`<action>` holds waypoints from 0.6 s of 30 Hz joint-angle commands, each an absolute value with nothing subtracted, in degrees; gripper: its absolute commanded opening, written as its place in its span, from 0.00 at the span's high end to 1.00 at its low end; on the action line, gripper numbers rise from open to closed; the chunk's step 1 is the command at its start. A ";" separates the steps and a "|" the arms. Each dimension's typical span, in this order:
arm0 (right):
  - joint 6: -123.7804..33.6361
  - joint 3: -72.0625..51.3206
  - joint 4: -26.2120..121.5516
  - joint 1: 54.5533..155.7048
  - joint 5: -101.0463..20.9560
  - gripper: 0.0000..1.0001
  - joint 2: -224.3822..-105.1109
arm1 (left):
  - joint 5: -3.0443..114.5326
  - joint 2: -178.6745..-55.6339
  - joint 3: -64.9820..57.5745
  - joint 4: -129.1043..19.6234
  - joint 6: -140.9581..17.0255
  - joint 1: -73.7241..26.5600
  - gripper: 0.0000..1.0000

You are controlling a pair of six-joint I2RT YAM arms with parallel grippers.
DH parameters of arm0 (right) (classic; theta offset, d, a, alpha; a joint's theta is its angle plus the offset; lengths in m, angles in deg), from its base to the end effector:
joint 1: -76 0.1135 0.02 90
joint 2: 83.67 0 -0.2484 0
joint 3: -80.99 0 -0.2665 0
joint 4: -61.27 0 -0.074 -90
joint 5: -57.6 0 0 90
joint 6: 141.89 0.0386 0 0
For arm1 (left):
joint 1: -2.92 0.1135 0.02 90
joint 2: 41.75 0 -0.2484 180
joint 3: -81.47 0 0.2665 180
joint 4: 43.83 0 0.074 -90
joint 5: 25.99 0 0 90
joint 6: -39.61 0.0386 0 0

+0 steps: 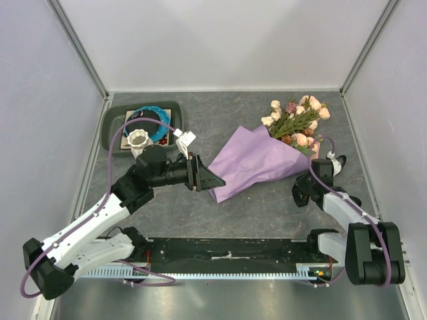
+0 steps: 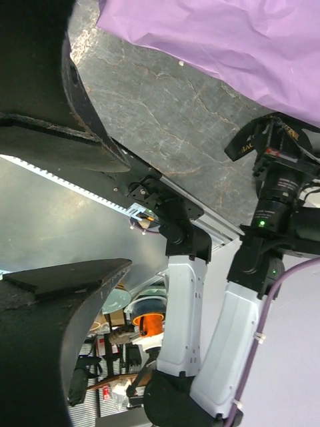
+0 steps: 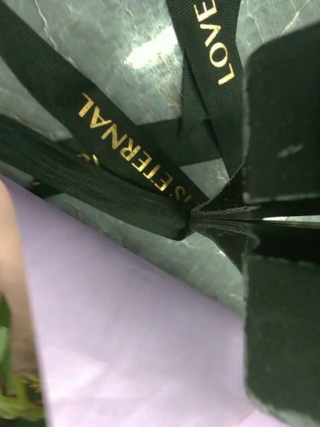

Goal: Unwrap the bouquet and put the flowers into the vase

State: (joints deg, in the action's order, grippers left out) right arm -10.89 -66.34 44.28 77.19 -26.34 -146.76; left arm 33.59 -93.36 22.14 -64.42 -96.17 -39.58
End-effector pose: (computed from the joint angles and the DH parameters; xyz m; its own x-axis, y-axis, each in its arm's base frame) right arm 0.2135 0.0004 0.1173 -0.5222 0.6417 -0.5617 0.5212 0.7615 0.3853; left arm 0.1596 -0.1728 0.3201 -0.7929 -0.1117 -0.5991 0.5424 0.3187 -0.7773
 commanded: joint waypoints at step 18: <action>1.47 -59.90 20.06 50.79 -13.60 1.00 -150.92 | 28.32 -90.44 20.48 -68.88 -86.78 -39.71 0.37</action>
State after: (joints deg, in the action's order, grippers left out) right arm 5.15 -58.02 36.15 55.38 -20.26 -155.48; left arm 31.62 -92.05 22.47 -67.89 -90.26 -39.58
